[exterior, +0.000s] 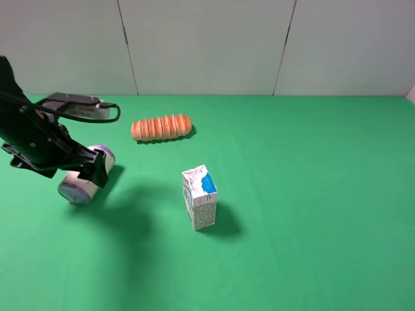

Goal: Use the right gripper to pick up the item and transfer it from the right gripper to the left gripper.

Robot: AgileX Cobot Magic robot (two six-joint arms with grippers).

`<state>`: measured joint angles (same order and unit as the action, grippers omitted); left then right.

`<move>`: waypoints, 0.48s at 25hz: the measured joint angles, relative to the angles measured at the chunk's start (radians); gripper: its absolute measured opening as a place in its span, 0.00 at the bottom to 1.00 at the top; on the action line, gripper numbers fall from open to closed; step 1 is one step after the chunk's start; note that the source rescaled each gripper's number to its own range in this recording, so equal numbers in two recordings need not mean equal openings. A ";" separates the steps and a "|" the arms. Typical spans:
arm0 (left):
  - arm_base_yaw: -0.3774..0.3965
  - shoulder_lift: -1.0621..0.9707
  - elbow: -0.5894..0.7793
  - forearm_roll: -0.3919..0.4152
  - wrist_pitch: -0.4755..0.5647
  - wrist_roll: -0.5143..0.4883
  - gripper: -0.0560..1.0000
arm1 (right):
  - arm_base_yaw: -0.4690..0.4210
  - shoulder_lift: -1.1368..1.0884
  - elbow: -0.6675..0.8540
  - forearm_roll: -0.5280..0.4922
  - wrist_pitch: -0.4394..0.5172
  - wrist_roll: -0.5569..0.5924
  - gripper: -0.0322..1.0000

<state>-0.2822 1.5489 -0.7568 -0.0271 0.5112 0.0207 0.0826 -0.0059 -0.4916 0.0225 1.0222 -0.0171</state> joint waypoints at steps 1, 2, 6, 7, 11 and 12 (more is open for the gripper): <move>0.000 -0.025 0.000 0.007 0.018 0.000 1.00 | 0.000 0.000 0.000 0.000 0.000 0.000 1.00; 0.000 -0.056 0.000 0.015 0.042 0.000 1.00 | 0.000 0.000 0.000 0.000 0.000 0.000 1.00; 0.000 -0.187 0.000 0.042 0.157 -0.004 1.00 | 0.000 0.000 0.000 0.000 0.000 0.000 1.00; 0.000 -0.223 0.000 0.043 0.188 -0.009 1.00 | 0.000 0.000 0.000 0.000 0.000 0.000 1.00; 0.000 -0.382 0.001 0.045 0.297 -0.034 1.00 | 0.000 0.000 0.000 0.000 0.000 0.000 1.00; 0.000 -0.418 0.001 0.045 0.324 -0.039 1.00 | 0.000 0.000 0.000 0.000 0.000 0.000 1.00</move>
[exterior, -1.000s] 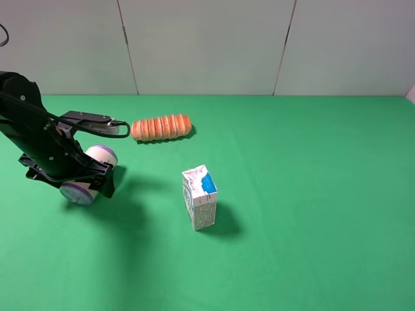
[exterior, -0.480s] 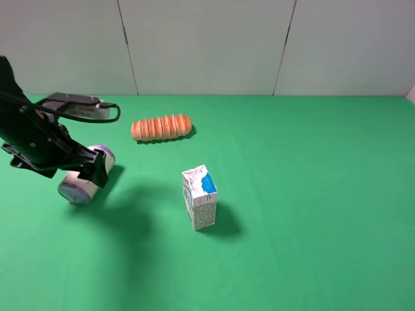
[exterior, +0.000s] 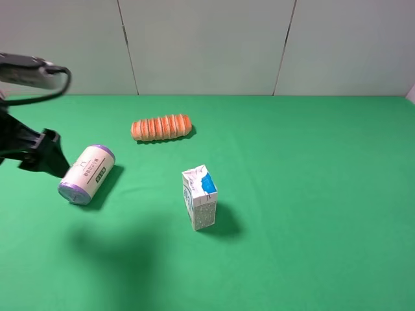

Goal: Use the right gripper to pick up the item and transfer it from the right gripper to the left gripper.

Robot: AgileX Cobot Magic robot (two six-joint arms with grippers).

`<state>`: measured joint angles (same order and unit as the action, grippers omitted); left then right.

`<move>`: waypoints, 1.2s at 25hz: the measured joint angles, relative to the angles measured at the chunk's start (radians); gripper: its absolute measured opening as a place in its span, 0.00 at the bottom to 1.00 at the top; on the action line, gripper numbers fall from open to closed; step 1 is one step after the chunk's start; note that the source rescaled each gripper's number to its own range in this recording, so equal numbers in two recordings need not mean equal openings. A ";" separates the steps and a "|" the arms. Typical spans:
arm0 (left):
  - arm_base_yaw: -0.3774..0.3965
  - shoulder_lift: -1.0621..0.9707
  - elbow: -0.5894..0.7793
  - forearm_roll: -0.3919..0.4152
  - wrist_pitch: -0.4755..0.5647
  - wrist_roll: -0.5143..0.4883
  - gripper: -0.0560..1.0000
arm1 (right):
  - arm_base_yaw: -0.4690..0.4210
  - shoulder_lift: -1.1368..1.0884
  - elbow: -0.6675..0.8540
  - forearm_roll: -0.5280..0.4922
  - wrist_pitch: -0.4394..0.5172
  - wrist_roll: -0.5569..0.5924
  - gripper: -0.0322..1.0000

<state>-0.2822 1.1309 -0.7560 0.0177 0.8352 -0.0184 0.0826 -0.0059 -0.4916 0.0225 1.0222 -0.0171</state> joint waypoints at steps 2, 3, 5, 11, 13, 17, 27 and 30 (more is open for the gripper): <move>0.000 -0.093 0.000 0.000 0.044 -0.005 1.00 | 0.000 0.000 0.000 0.000 0.000 0.000 1.00; 0.000 -0.141 0.000 0.001 0.074 -0.006 1.00 | 0.000 0.000 0.000 0.000 0.001 0.000 1.00; 0.000 -0.231 0.000 0.001 0.126 -0.007 1.00 | 0.000 0.000 0.000 0.000 0.000 0.000 1.00; 0.000 -0.507 0.000 0.001 0.299 -0.007 1.00 | 0.000 0.000 0.000 0.000 0.000 0.000 1.00; 0.000 -0.603 0.000 0.001 0.340 -0.009 1.00 | 0.000 0.000 0.000 0.000 0.000 0.000 1.00; 0.000 -0.774 0.002 0.001 0.340 -0.029 1.00 | 0.000 0.000 0.000 0.000 0.000 0.001 1.00; 0.000 -1.128 0.161 0.018 0.341 -0.043 1.00 | 0.000 0.000 0.000 0.000 0.000 0.001 1.00; 0.000 -1.137 0.191 0.017 0.340 -0.031 1.00 | 0.000 0.000 0.000 0.000 0.000 0.001 1.00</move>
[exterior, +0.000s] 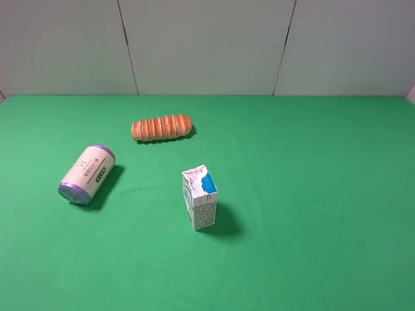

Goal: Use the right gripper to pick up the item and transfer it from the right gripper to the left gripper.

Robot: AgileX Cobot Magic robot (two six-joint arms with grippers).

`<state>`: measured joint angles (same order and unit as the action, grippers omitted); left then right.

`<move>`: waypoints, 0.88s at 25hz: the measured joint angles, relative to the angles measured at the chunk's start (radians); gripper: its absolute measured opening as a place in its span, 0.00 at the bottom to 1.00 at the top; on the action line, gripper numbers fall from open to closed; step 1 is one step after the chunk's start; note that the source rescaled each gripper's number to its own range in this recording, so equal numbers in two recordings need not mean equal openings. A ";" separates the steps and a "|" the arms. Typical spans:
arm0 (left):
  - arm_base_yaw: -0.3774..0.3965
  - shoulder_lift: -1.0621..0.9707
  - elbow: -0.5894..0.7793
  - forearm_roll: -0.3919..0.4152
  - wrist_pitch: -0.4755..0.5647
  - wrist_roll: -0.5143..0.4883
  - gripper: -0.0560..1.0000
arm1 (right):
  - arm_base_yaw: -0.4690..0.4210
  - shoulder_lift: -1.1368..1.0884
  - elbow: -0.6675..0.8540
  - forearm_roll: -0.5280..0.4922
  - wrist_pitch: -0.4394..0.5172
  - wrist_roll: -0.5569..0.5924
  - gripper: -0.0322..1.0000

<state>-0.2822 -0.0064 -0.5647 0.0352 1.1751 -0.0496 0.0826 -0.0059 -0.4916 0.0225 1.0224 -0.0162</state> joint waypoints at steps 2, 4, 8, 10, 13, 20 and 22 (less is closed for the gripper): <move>0.000 -0.001 0.025 -0.005 -0.011 0.004 1.00 | 0.000 0.000 0.000 0.000 0.000 0.000 1.00; 0.000 -0.001 0.041 -0.007 -0.061 0.015 1.00 | 0.000 0.000 0.000 0.000 0.000 0.000 1.00; 0.000 -0.001 0.067 -0.014 -0.103 0.050 1.00 | 0.000 0.000 0.000 0.000 0.000 0.000 1.00; 0.000 -0.001 0.067 -0.017 -0.109 0.050 1.00 | 0.000 0.000 0.000 0.000 0.000 0.000 1.00; 0.000 -0.001 0.068 -0.017 -0.115 0.056 1.00 | 0.000 0.000 0.000 0.000 0.000 0.000 1.00; 0.000 -0.001 0.068 -0.017 -0.117 0.058 1.00 | 0.000 0.000 0.000 0.000 0.000 0.000 1.00; 0.022 -0.001 0.068 -0.018 -0.117 0.058 0.99 | 0.000 0.000 0.000 0.000 0.000 0.000 1.00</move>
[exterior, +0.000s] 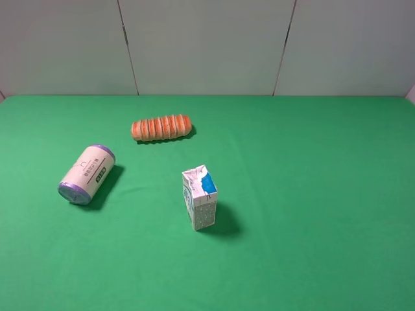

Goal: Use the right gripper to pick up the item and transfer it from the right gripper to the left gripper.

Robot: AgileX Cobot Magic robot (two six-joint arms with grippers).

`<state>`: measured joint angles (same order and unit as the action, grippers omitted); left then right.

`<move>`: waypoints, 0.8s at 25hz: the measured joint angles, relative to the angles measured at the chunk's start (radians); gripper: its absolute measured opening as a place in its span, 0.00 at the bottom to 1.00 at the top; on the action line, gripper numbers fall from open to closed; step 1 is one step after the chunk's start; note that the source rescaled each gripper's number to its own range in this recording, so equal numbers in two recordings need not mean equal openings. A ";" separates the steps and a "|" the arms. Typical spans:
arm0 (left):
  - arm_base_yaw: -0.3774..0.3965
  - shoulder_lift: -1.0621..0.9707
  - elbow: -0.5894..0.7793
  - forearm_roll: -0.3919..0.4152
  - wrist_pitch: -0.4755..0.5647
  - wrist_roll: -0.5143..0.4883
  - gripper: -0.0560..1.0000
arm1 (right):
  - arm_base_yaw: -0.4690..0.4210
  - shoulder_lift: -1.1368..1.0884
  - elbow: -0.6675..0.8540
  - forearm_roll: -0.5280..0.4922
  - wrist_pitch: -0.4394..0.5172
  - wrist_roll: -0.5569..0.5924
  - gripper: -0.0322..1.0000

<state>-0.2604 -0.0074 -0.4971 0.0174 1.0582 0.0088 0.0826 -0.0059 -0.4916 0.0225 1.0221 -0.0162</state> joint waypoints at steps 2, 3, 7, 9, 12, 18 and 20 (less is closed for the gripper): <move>0.049 0.000 0.000 0.000 0.000 0.000 0.99 | 0.000 0.000 0.000 0.000 0.000 0.000 1.00; 0.087 0.000 0.000 0.000 0.000 0.000 0.99 | 0.000 0.000 0.000 0.000 0.000 0.000 1.00; 0.242 0.000 0.000 0.000 0.000 0.000 0.99 | 0.000 0.000 0.000 0.000 0.000 0.000 1.00; 0.286 0.000 0.000 0.000 0.000 0.000 0.99 | 0.000 0.000 0.000 0.000 0.000 0.000 1.00; 0.302 0.000 0.000 0.000 0.000 0.000 0.99 | 0.000 0.000 0.000 0.000 0.000 0.000 1.00; 0.295 0.000 0.000 0.000 0.000 0.000 0.98 | 0.000 0.000 0.000 0.000 0.000 0.000 1.00; 0.266 0.000 0.000 0.000 0.000 0.000 0.98 | 0.000 0.000 0.000 0.000 0.000 0.000 1.00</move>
<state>0.0059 -0.0074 -0.4971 0.0171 1.0582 0.0091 0.0826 -0.0059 -0.4916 0.0225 1.0222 -0.0162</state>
